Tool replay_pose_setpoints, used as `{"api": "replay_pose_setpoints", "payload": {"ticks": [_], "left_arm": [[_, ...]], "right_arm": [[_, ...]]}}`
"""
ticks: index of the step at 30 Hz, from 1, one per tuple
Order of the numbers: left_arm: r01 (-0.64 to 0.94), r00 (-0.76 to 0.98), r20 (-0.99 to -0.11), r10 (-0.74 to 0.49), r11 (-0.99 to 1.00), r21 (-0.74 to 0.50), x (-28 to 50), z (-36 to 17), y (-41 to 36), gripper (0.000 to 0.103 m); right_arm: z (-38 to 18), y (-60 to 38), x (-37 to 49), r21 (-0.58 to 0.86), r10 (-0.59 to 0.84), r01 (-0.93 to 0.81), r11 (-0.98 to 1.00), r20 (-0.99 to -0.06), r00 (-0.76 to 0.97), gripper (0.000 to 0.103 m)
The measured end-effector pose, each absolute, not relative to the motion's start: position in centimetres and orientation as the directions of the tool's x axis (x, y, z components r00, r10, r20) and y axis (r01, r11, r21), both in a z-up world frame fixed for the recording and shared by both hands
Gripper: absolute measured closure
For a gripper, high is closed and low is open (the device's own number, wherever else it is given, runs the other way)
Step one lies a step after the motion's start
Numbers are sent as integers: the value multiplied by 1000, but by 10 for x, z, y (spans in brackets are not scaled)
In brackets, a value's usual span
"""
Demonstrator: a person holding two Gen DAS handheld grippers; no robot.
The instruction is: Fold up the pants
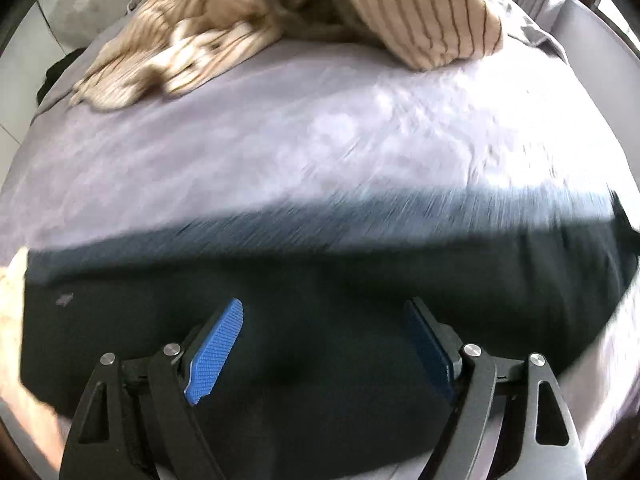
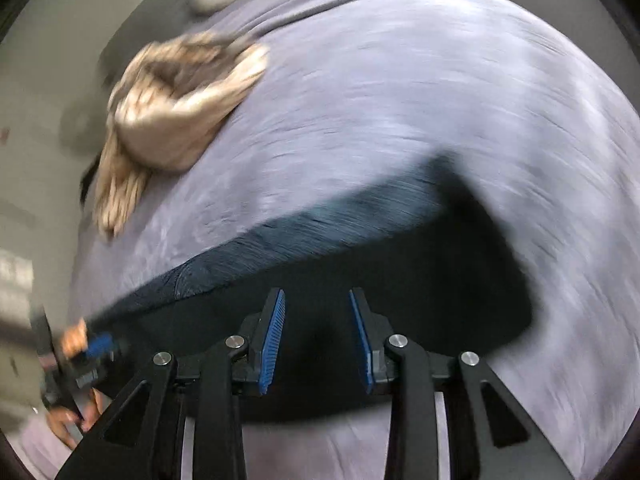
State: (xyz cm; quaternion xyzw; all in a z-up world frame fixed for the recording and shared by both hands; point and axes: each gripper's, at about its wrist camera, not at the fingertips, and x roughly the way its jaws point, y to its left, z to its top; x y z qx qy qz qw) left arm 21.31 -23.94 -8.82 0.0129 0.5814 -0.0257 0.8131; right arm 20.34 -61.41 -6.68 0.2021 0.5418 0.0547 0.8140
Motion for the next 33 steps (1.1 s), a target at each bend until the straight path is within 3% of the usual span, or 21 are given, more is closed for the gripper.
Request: {"api": "replay_pose_setpoints", "payload": {"ticks": [5, 7, 12, 17, 22, 24, 26, 30, 33], "left_arm": [[-18, 370, -929, 0, 1000, -7, 259, -117, -251, 18], [-34, 369, -930, 8, 999, -5, 267, -121, -245, 10], [-92, 353, -935, 24, 996, -9, 272, -107, -211, 10], [-53, 356, -931, 84, 996, 69, 239, -82, -187, 10], [-94, 265, -945, 194, 980, 175, 190, -100, -147, 10], [-152, 207, -962, 177, 977, 147, 178, -113, -123, 9], [-221, 198, -972, 126, 972, 81, 165, -106, -105, 9], [-220, 199, -965, 170, 967, 125, 150, -89, -95, 9], [-240, 199, -964, 178, 962, 128, 136, -78, -82, 9]], "right_arm": [[-99, -589, 236, 236, 200, 39, 971, -888, 415, 71], [-104, -604, 244, 218, 154, 98, 971, -886, 438, 71], [-100, -662, 242, 280, 142, 266, 922, -886, 442, 69], [-72, -679, 203, 324, 169, 288, 901, -875, 454, 62], [-94, -685, 170, 276, 142, 305, 912, -907, 395, 64], [-97, -690, 165, 269, 125, 328, 906, -908, 399, 74], [-84, -690, 159, 251, 87, 369, 895, -910, 406, 70], [-72, -663, 143, 432, 285, 323, 842, -864, 415, 57], [-82, -615, 131, 558, 469, 260, 788, -818, 333, 56]]}}
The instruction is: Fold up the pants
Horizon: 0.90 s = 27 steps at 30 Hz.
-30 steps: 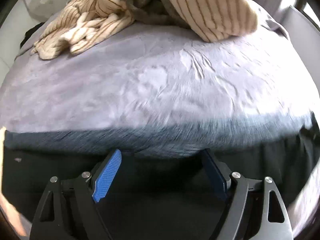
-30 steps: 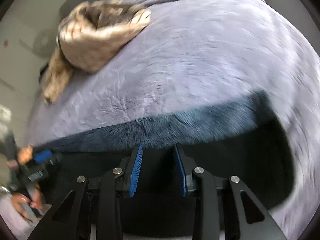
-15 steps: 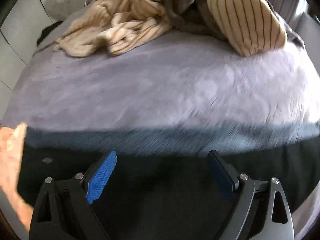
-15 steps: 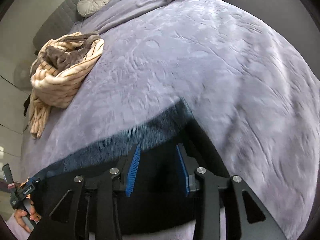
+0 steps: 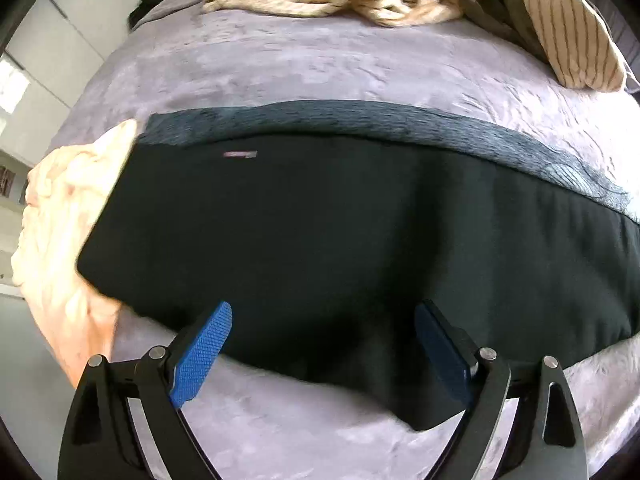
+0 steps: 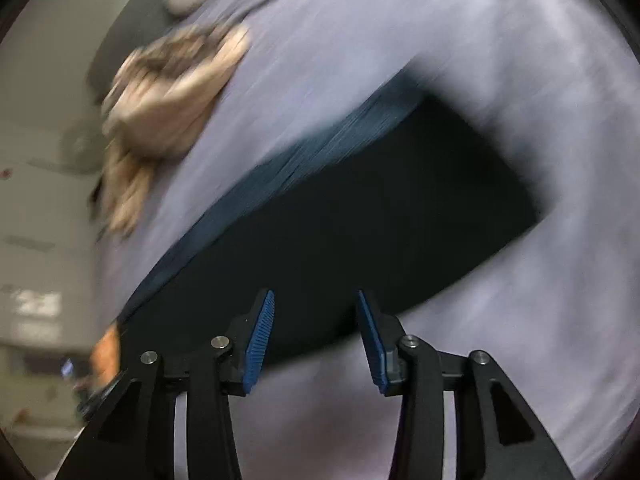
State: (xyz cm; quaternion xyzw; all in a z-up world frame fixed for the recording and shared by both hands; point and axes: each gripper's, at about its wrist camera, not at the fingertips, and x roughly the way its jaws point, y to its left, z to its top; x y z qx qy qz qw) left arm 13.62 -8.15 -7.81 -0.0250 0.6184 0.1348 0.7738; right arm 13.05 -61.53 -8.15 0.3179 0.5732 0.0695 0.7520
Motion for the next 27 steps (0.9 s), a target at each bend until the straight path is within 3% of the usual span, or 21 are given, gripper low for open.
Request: {"api": "replay_pose_setpoints", "payload": {"ticks": [4, 11, 12, 14, 20, 25, 26, 27], "left_arm": [[-279, 213, -960, 184, 953, 121, 126, -71, -48, 9], [-237, 236, -932, 275, 946, 219, 134, -92, 34, 9], [-226, 214, -941, 260, 951, 211, 135, -104, 48, 9], [-205, 218, -953, 212, 964, 168, 135, -115, 62, 0], [-150, 241, -962, 124, 985, 89, 138, -122, 77, 0], [-138, 259, -960, 108, 988, 74, 139, -126, 80, 0], [-136, 261, -959, 110, 988, 76, 140, -126, 80, 0], [-136, 261, -959, 111, 988, 77, 140, -126, 80, 0]], "right_arm": [[-103, -516, 113, 716, 691, 195, 670, -698, 190, 56], [-158, -356, 93, 840, 859, 238, 488, -510, 41, 56], [-167, -345, 93, 839, 863, 269, 474, -503, 49, 56], [-180, -328, 90, 831, 866, 328, 450, -496, 67, 54], [-176, -322, 84, 862, 878, 332, 383, -452, 160, 54], [-179, -318, 93, 856, 879, 337, 392, -457, 136, 54], [-185, -313, 96, 848, 880, 345, 402, -462, 110, 56], [-189, -307, 100, 827, 864, 348, 441, -496, 86, 71]]}}
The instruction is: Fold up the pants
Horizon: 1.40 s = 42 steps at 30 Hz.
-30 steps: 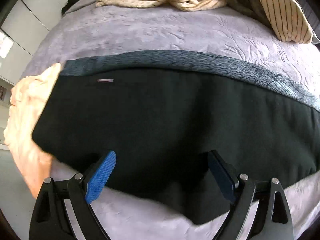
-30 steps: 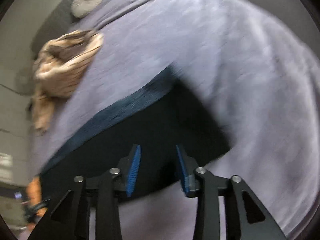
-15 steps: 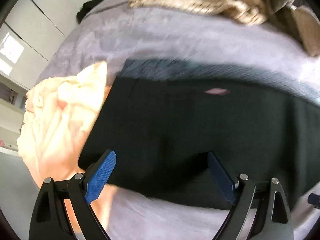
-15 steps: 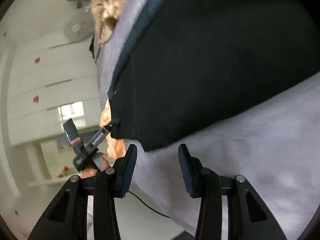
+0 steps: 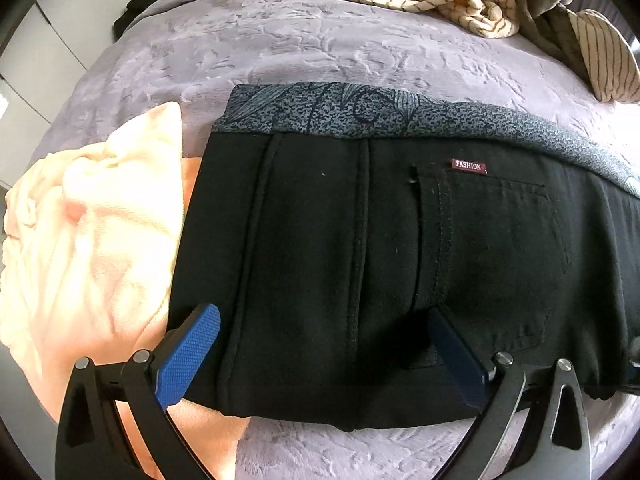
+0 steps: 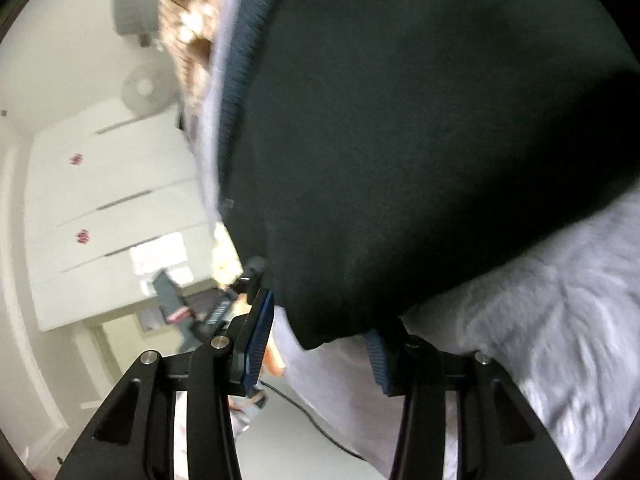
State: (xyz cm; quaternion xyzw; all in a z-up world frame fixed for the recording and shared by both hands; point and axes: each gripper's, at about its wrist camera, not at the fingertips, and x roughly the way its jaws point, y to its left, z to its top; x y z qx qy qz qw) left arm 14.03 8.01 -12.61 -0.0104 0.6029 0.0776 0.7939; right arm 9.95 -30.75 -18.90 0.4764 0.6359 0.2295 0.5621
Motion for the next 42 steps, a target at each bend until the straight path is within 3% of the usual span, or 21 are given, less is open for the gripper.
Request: {"api": "replay_pose_setpoints", "payload": {"ticks": [2, 3, 5, 7, 10, 14, 16, 17, 22, 25, 26, 27, 28, 31, 35, 37, 40, 42], "left_arm": [[-131, 257, -960, 110, 988, 78, 139, -125, 82, 0], [-129, 258, -960, 110, 989, 79, 139, -124, 84, 0], [-131, 261, -959, 106, 989, 74, 138, -124, 87, 0], [-132, 263, -959, 102, 989, 69, 139, -127, 89, 0], [-132, 252, -959, 131, 986, 100, 140, -123, 87, 0], [-124, 268, -952, 149, 985, 120, 133, -100, 74, 3], [-83, 305, -948, 88, 994, 66, 125, -85, 54, 3], [-59, 314, -947, 60, 997, 44, 124, -81, 43, 3], [42, 293, -949, -116, 993, -109, 128, -91, -31, 3], [95, 235, -968, -90, 993, -69, 135, -123, -65, 3], [124, 247, -968, -41, 992, -11, 133, -132, -72, 3], [140, 261, -965, -34, 990, 3, 131, -135, -73, 3], [145, 267, -963, -46, 989, -7, 131, -135, -71, 3], [140, 251, -966, -63, 990, -29, 133, -132, -62, 3], [169, 260, -965, -15, 985, 30, 129, -140, -66, 3], [178, 266, -964, 3, 983, 52, 127, -141, -70, 3], [149, 256, -967, 2, 988, 41, 126, -134, -65, 3], [108, 248, -969, 10, 993, 38, 125, -124, -56, 3]], "right_arm": [[-183, -307, 107, 803, 843, 334, 493, -536, 45, 91], [-170, -309, 110, 818, 845, 299, 492, -531, 61, 93], [-147, -311, 113, 801, 812, 206, 562, -581, 48, 94], [-147, -307, 110, 713, 719, 120, 691, -695, -13, 94], [-165, -316, 105, 692, 708, 179, 700, -705, -43, 94], [-154, -346, 99, 687, 712, 210, 695, -699, -71, 78], [-142, -366, 98, 699, 721, 228, 678, -693, -18, 60], [-138, -378, 98, 711, 728, 245, 659, -685, 29, 45], [-154, -410, 106, 740, 750, 369, 562, -645, 150, 43], [-162, -411, 107, 758, 756, 376, 533, -626, 190, 46], [-164, -410, 107, 764, 758, 381, 521, -619, 205, 54], [-166, -411, 108, 768, 760, 392, 506, -612, 219, 80], [-169, -411, 110, 767, 761, 406, 497, -610, 221, 86], [-149, -401, 117, 821, 788, 345, 455, -552, 272, 89], [-145, -401, 114, 739, 712, 261, 621, -671, 207, 91], [-167, -407, 108, 719, 707, 321, 616, -685, 177, 90], [-154, -406, 108, 694, 686, 291, 659, -713, 147, 90], [-141, -399, 110, 651, 655, 243, 719, -752, 75, 81]]}}
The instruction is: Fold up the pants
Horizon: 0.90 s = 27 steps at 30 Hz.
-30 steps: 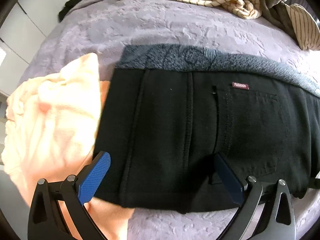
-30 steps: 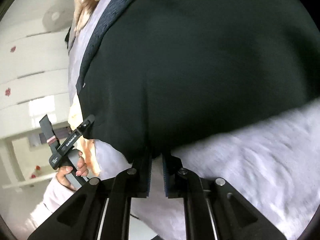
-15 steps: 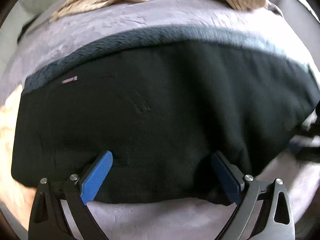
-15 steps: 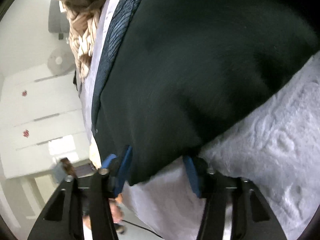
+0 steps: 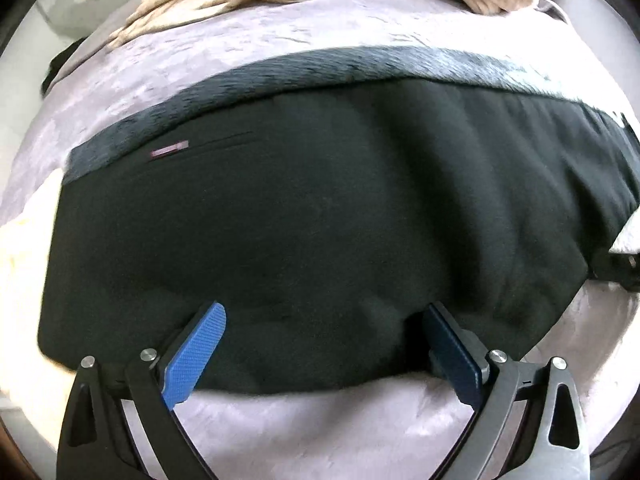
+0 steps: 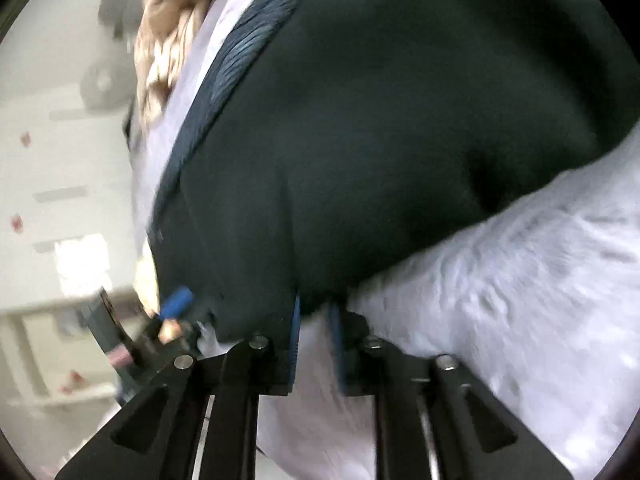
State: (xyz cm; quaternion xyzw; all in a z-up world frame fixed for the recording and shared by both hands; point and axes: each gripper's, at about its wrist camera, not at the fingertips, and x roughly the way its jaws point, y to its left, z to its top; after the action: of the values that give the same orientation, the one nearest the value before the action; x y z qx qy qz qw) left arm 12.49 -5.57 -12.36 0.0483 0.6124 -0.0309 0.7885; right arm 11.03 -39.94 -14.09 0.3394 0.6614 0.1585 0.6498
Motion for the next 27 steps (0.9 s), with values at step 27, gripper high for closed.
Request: {"api": "replay_pose_setpoints", "payload": {"ticks": [27], "left_arm": [[-191, 412, -908, 74, 982, -7, 116, -140, 89, 3]], "right_arm": [[-135, 15, 273, 484, 444, -575, 659, -868, -222, 90]]}}
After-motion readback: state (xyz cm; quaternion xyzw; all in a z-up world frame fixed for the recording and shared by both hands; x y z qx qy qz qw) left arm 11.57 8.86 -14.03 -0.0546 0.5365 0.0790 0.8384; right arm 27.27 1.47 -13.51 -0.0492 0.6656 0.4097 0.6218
